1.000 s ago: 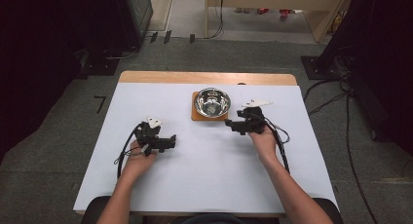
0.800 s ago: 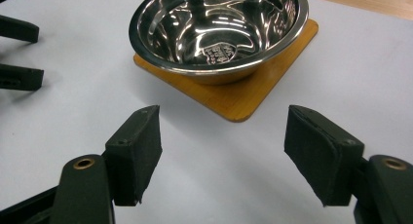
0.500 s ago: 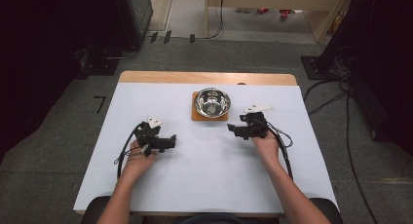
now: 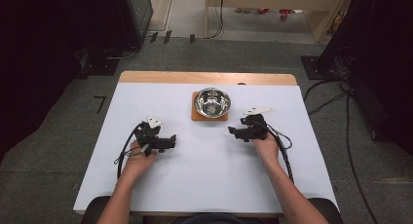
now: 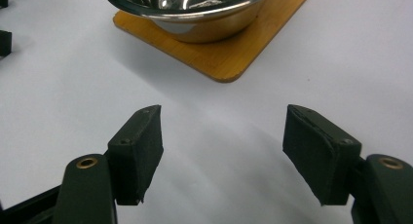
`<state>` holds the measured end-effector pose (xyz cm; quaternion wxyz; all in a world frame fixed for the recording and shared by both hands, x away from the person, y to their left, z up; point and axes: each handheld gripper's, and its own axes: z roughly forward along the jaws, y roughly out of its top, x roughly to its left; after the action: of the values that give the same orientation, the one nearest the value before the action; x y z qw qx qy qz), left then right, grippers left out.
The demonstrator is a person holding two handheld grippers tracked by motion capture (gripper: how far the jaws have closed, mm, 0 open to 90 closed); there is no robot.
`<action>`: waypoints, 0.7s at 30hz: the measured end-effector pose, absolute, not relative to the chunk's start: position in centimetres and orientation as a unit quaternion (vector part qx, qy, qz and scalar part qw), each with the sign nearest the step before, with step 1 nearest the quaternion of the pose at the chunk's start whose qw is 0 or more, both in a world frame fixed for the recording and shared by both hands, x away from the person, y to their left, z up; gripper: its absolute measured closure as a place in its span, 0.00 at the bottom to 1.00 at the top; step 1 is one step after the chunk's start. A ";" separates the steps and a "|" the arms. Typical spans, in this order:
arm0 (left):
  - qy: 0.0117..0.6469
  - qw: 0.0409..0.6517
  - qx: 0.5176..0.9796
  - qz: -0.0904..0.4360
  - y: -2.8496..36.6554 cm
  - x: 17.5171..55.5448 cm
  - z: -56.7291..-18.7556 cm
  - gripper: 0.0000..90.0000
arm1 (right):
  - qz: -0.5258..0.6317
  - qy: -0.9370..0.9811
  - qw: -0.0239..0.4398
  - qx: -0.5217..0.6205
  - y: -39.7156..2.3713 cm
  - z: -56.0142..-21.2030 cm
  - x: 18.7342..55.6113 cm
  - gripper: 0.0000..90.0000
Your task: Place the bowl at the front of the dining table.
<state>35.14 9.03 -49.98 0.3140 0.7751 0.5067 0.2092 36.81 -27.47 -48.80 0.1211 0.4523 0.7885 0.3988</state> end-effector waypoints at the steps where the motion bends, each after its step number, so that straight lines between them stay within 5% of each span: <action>1: 0.507 0.314 0.775 0.209 9.0 35.1 -50.0 0.00 | 0.398 0.788 0.119 0.454 -27.5 -48.9 36.9 0.34; 16: 0.507 0.314 0.775 0.209 9.0 35.1 -50.0 0.00 | 0.393 0.799 0.117 0.441 -27.9 -49.8 36.9 0.32; 21: 0.507 0.314 0.775 0.210 9.0 35.1 -50.0 0.00 | 0.402 0.810 0.123 0.409 -27.8 -50.2 36.6 0.23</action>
<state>35.13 9.03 -49.98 0.3137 0.7752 0.5066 0.2096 36.63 -27.81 -50.18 0.1230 0.4091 0.8101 0.4016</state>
